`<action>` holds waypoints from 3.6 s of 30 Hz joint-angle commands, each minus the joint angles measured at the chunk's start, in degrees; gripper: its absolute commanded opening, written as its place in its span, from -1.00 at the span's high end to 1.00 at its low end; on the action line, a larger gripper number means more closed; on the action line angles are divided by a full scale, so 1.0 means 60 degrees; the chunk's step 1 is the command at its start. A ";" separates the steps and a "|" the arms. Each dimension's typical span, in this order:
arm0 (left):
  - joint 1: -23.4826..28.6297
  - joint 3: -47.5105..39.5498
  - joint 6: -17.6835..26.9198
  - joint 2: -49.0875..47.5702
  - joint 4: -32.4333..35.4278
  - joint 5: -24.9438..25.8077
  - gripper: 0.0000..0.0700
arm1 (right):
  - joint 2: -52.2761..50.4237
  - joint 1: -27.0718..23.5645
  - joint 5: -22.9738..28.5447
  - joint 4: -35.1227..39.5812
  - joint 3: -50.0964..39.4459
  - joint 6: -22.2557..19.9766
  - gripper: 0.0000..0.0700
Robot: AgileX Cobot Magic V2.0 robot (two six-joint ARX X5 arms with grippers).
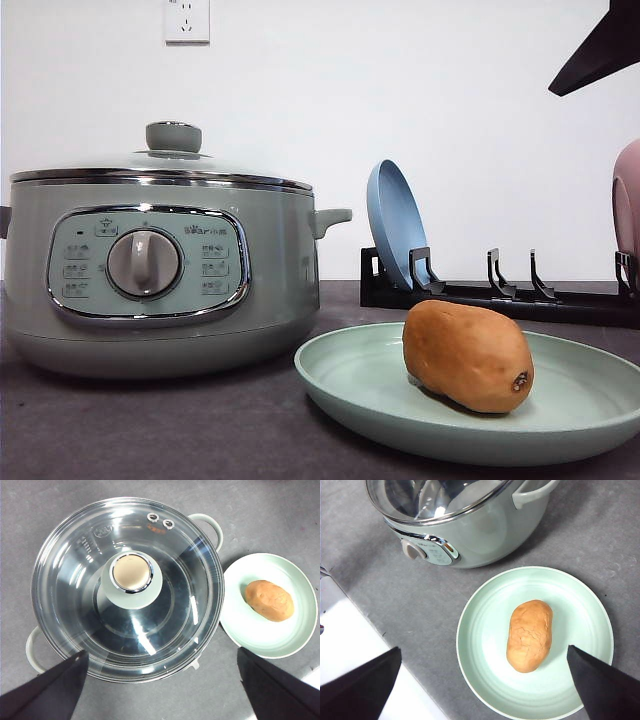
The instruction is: Transfer potato from steamer to green plate
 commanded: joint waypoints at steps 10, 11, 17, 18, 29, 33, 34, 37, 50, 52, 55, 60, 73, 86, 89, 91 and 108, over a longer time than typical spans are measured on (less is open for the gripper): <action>-0.0055 0.0251 -0.0127 0.0091 0.0061 0.0055 0.41 | 0.0087 0.0051 -0.0036 -0.0013 0.0131 0.0097 0.09; -0.0055 0.0251 -0.0129 0.0091 0.0062 0.0055 0.68 | 0.0087 0.0051 -0.0034 -0.0012 0.0131 0.0089 0.47; -0.0051 0.0251 -0.0131 0.0091 0.0153 0.0052 1.00 | 0.0087 0.0051 -0.0021 0.0011 0.0131 0.0038 1.00; -0.0051 0.0251 -0.0131 0.0091 0.0182 0.0054 1.00 | 0.0087 0.0051 -0.0021 0.0021 0.0131 0.0050 1.00; -0.0051 0.0251 -0.0131 0.0091 0.0175 0.0055 1.00 | 0.0087 0.0051 -0.0014 0.0363 0.0131 0.0044 1.00; -0.0051 0.0251 -0.0127 0.0091 0.0175 0.0051 1.00 | 0.0087 0.0051 -0.0014 0.0366 0.0131 0.0044 1.00; -0.0051 0.0251 -0.0127 0.0091 0.0177 0.0051 1.00 | 0.0087 0.0051 -0.0014 0.0366 0.0131 0.0044 1.00; -0.0051 0.0251 -0.0131 0.0091 0.0180 0.0054 1.00 | 0.0087 0.0051 -0.0014 0.0365 0.0131 0.0044 1.00; 0.1960 -0.1349 0.0892 -0.2825 0.6178 -0.0288 1.00 | 0.0087 0.0051 -0.0014 0.0366 0.0131 0.0044 1.00; 0.2513 -0.2267 0.0904 -0.3577 0.7260 -0.0293 1.00 | 0.0087 0.0051 -0.0014 0.0366 0.0131 0.0044 1.00; 0.3408 -0.3863 0.0910 -0.4742 0.8602 -0.0441 1.00 | 0.0087 0.0051 -0.0014 0.0366 0.0131 0.0044 1.00; 0.4487 -0.6870 0.0911 -0.6695 1.0540 -0.1340 1.00 | 0.0087 0.0051 -0.0014 0.0366 0.0131 0.0044 1.00; 0.5279 -1.3054 0.0907 -1.0668 1.1992 -0.1854 1.00 | 0.0087 0.0051 -0.0014 0.0366 0.0131 0.0044 1.00; 0.5282 -1.6045 0.0903 -1.2594 1.1887 -0.1854 1.00 | 0.0087 0.0051 -0.0014 0.0366 0.0131 0.0044 1.00; 0.5282 -1.6363 0.0903 -1.2853 1.1853 -0.1854 1.00 | 0.0087 0.0051 -0.0014 0.0366 0.0131 0.0044 1.00; 0.5282 -1.6543 0.0900 -1.2971 1.1850 -0.1854 1.00 | 0.0087 0.0051 -0.0014 0.0366 0.0131 0.0044 1.00; 0.5275 -1.7380 0.0798 -1.3384 1.1428 -0.1851 1.00 | 0.0087 0.0051 -0.0014 0.0366 0.0131 0.0044 1.00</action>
